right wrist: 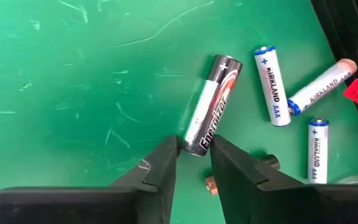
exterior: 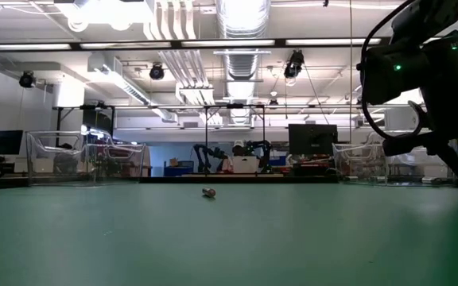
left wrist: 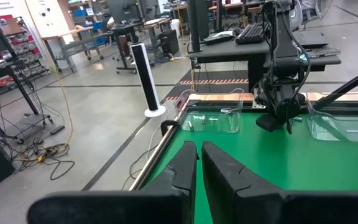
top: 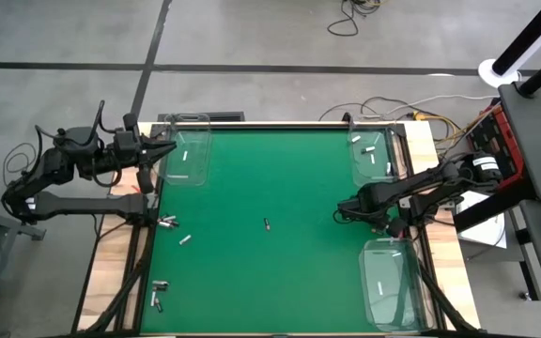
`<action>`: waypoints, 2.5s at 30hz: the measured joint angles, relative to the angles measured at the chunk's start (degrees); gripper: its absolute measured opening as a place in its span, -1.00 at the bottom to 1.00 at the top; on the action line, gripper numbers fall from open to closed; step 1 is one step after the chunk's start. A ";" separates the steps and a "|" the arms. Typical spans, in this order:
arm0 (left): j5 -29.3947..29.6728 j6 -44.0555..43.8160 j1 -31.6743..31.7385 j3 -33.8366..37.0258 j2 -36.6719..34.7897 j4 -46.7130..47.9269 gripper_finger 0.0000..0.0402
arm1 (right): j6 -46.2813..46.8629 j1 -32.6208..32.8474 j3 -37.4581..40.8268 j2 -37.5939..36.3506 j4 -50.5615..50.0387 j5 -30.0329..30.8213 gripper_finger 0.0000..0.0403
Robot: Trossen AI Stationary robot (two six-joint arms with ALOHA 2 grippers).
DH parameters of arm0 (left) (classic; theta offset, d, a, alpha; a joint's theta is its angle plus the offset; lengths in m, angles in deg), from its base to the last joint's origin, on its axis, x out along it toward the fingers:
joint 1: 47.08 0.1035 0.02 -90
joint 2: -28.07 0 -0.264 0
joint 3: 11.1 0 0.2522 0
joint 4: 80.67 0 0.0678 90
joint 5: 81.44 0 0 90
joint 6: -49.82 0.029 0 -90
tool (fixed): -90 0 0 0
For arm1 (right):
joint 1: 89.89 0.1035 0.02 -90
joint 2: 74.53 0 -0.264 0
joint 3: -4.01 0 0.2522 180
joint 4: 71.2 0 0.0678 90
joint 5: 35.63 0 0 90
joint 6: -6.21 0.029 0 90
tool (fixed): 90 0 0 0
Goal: Sort batteries
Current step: Put the silver battery into the top right transparent bin
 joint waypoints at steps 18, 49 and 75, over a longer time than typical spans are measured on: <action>0.02 0.47 -0.01 0.00 -1.62 0.07 -0.96 | -0.50 -0.02 -1.63 0.11 0.07 0.46 -0.78; 0.02 4.13 0.02 0.00 -3.32 0.32 -0.96 | -6.04 0.00 -3.45 3.58 2.83 -0.42 -0.33; 0.09 3.08 0.02 0.00 -3.10 -0.11 -0.96 | -1.04 -0.01 -2.62 3.83 0.95 4.59 -0.45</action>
